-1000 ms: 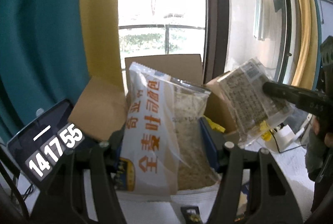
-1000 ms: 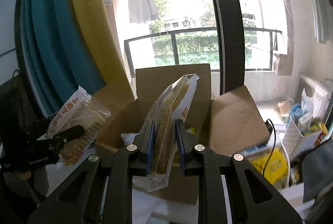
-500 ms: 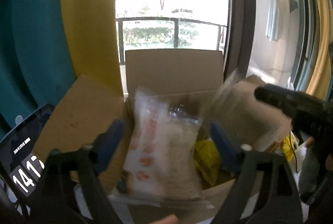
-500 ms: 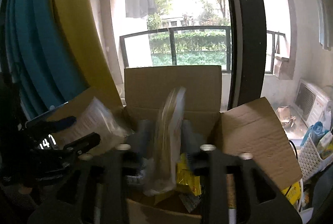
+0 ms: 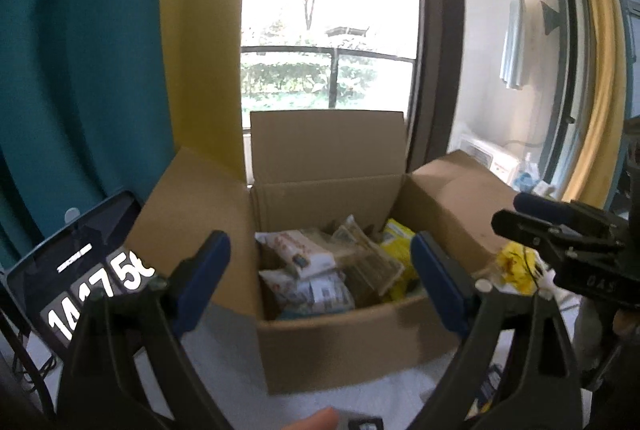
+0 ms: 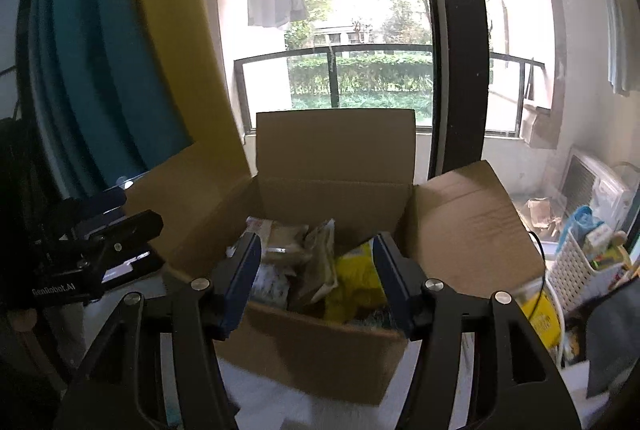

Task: Organize snacks
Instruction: 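Lower both bread bags into the box and open both tools, then grasp the black snack bag with the left tool while the right tool grasps the white bread bag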

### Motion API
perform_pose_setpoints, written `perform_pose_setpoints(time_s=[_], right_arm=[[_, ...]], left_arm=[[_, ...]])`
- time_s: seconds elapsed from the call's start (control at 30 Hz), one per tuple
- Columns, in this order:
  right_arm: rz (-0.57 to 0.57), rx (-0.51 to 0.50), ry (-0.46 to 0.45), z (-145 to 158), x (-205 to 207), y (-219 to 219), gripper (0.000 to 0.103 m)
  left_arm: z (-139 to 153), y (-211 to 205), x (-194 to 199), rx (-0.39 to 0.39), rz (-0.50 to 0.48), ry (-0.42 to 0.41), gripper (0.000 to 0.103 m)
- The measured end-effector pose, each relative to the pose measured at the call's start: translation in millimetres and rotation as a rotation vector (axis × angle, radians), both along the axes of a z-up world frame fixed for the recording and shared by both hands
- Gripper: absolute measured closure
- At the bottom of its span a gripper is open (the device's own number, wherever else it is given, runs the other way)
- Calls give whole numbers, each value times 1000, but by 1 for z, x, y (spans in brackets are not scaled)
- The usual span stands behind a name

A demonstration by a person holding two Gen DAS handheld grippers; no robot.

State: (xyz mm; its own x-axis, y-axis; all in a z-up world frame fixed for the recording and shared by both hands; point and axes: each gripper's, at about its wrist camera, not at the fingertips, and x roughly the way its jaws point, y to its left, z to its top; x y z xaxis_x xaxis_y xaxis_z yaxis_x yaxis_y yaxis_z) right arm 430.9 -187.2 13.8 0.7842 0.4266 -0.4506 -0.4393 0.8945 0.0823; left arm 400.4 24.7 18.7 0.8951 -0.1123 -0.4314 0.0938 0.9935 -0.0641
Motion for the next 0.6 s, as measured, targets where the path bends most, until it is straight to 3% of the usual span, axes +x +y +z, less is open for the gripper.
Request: perform_pose_setpoints(time_s=[0.3,0.6], right_arm=[[14,4,19,-6,-52,-17,41],[-1,12,80,-27,-92,-39,41]], left_arm=[[-4,-3,-49,-6,-35,14,10],[-26,-15,-82,-1,-74,69,10]])
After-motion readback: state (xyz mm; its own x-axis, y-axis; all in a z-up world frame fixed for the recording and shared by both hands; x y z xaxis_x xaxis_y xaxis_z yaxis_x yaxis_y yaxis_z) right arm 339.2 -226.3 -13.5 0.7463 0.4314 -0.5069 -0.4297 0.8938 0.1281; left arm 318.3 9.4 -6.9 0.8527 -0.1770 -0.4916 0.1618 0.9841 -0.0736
